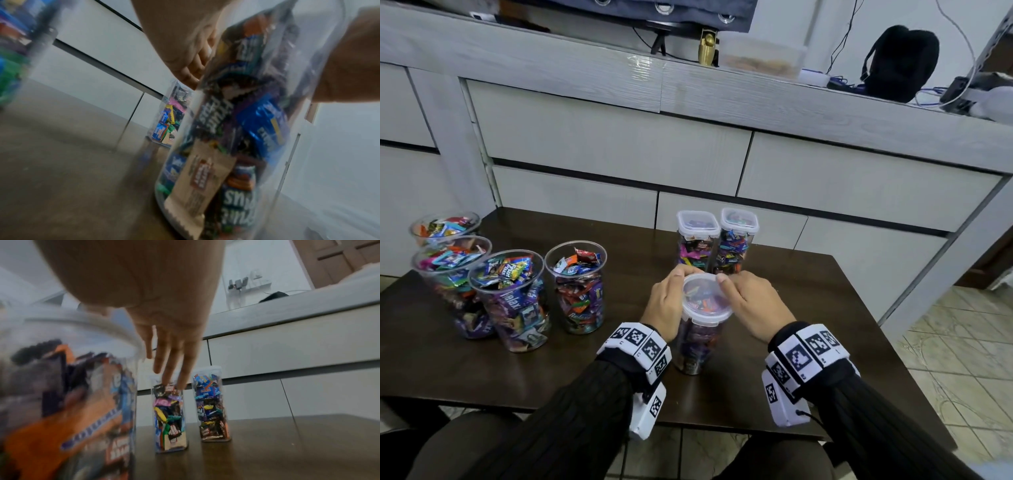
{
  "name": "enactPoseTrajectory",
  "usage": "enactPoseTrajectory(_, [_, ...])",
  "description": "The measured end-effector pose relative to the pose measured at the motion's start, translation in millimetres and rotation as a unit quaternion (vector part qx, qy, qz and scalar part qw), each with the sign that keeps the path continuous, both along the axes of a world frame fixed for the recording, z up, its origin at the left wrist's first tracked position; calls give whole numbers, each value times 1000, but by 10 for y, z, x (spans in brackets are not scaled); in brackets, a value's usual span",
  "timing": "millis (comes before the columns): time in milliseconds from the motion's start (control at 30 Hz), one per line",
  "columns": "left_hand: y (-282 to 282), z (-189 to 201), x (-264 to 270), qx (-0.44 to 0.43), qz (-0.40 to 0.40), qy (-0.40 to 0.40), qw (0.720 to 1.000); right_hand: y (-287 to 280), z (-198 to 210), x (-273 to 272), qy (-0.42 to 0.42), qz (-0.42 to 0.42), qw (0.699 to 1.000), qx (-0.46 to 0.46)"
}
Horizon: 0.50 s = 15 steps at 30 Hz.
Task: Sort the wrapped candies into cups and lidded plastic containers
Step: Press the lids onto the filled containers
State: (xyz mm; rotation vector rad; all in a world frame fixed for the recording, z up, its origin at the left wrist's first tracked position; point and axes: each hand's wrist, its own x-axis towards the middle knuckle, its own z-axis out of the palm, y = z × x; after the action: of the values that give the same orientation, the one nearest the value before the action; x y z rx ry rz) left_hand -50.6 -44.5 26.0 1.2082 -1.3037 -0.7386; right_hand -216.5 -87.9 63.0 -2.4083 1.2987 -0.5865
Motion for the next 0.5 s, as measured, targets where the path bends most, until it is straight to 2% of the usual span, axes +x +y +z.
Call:
enactPoseTrajectory(100, [-5,48,60,63,-45,29,997,21,40,-22,13,96,990,98])
enactPoseTrajectory(233, [-13,35,49,168,-40,155,973,63,-45,16,-11,104,988,110])
enactPoseTrajectory(367, [11,68,-34,101,-36,162,981,122,-134,4,-55,97,984,137])
enactPoseTrajectory(500, [8,73,-61,71,-37,149,986,109,-22,-17,20,115,989,94])
